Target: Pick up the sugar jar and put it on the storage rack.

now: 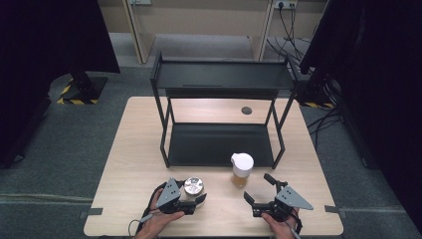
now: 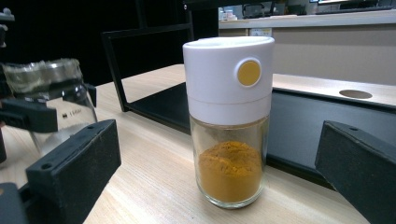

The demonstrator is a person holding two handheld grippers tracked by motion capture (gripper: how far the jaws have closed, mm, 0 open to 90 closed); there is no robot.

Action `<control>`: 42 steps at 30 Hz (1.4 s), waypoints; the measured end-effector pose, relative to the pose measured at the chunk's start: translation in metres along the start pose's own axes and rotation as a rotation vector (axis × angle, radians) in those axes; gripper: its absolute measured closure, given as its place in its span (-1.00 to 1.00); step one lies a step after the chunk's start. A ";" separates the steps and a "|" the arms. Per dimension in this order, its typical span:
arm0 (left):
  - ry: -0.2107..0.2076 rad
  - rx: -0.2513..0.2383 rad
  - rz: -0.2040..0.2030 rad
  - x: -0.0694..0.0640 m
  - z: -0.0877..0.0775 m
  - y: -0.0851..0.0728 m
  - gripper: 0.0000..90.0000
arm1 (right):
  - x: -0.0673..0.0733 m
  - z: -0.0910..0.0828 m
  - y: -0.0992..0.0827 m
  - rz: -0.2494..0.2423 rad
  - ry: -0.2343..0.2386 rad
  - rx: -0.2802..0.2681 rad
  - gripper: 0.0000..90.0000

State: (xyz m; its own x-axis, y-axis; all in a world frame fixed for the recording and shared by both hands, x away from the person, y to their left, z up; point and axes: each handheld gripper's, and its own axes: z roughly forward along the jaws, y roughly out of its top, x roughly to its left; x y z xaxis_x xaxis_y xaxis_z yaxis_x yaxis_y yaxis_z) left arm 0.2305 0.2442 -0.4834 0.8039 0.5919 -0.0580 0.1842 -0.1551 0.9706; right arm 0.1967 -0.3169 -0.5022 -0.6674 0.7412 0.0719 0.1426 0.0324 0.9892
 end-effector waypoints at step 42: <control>-0.037 -0.045 0.017 0.022 -0.003 0.099 -0.31 | -0.001 0.000 0.000 0.008 0.000 -0.002 -0.99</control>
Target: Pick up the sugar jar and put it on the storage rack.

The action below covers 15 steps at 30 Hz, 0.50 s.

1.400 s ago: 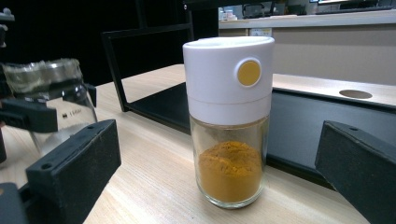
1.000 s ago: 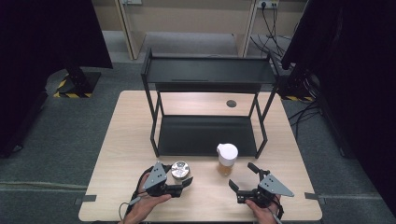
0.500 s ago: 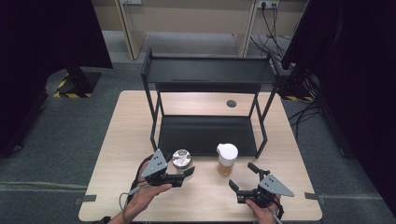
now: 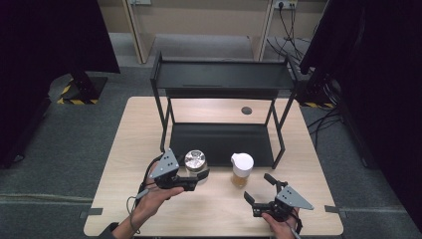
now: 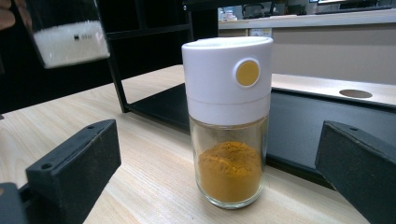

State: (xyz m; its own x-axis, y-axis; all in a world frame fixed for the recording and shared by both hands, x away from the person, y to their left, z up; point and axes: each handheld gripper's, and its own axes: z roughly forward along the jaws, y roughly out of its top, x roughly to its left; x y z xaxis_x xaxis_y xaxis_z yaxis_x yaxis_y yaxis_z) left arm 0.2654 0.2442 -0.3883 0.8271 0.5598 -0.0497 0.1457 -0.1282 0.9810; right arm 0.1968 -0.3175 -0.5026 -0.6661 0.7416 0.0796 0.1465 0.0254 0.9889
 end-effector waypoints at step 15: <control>0.012 0.018 -0.001 0.013 0.001 0.063 -0.30 | 0.000 0.000 0.000 0.003 0.000 0.001 -0.99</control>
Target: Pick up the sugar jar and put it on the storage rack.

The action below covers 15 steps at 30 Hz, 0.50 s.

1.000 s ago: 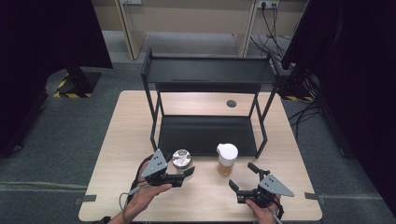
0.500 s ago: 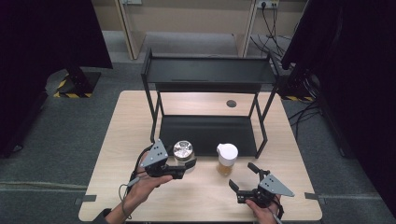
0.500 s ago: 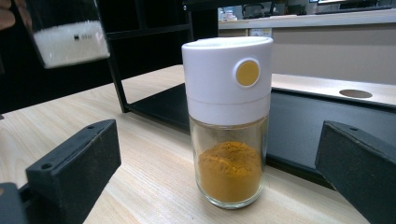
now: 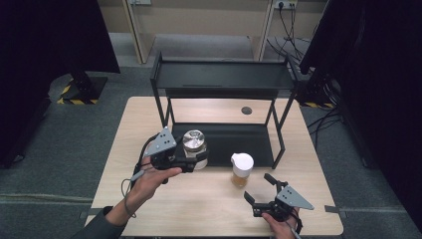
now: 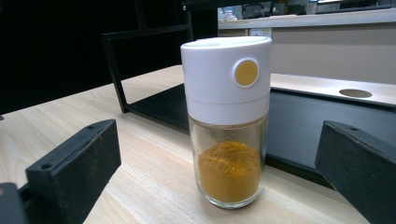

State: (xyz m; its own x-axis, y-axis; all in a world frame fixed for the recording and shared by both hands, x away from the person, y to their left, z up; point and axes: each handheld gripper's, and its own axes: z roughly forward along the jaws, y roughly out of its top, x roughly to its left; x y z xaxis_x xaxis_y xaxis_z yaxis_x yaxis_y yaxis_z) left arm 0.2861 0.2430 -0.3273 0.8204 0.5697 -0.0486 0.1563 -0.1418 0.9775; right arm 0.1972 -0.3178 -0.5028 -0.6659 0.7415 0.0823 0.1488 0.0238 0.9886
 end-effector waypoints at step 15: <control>0.020 -0.001 -0.007 0.009 0.005 0.056 -0.30 | 0.000 0.000 0.000 -0.002 0.002 -0.001 -0.99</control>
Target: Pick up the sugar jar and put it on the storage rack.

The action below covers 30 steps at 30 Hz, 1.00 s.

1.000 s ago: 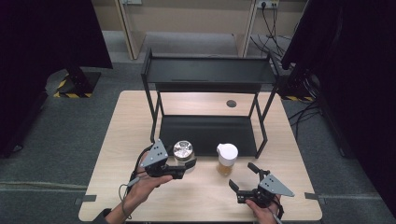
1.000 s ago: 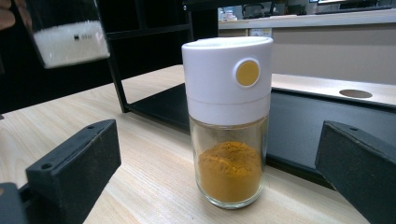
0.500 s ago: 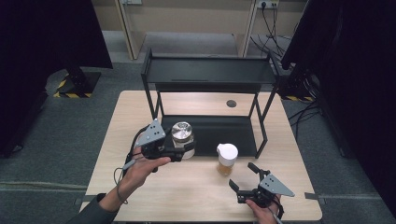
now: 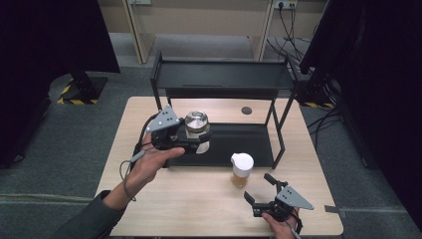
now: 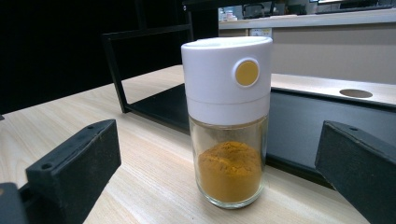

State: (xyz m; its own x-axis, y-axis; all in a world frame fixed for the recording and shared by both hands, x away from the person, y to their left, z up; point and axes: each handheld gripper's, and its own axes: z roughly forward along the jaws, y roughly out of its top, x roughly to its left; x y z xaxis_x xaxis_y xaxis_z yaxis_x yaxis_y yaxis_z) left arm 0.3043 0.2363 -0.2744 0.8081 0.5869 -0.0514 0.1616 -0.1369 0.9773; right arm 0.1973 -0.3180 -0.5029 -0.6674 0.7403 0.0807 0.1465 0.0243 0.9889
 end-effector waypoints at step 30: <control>0.100 -0.003 -0.006 0.013 0.014 0.094 -0.30 | 0.000 0.000 0.000 0.004 0.002 0.001 -0.99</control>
State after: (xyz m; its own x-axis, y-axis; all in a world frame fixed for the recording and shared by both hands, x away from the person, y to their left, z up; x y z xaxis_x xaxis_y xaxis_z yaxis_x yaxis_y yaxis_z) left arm 0.3382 0.2202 -0.1865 0.7464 0.6645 -0.0365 0.1644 -0.1309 0.9777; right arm 0.1975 -0.3179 -0.5030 -0.6685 0.7389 0.0850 0.1501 0.0221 0.9884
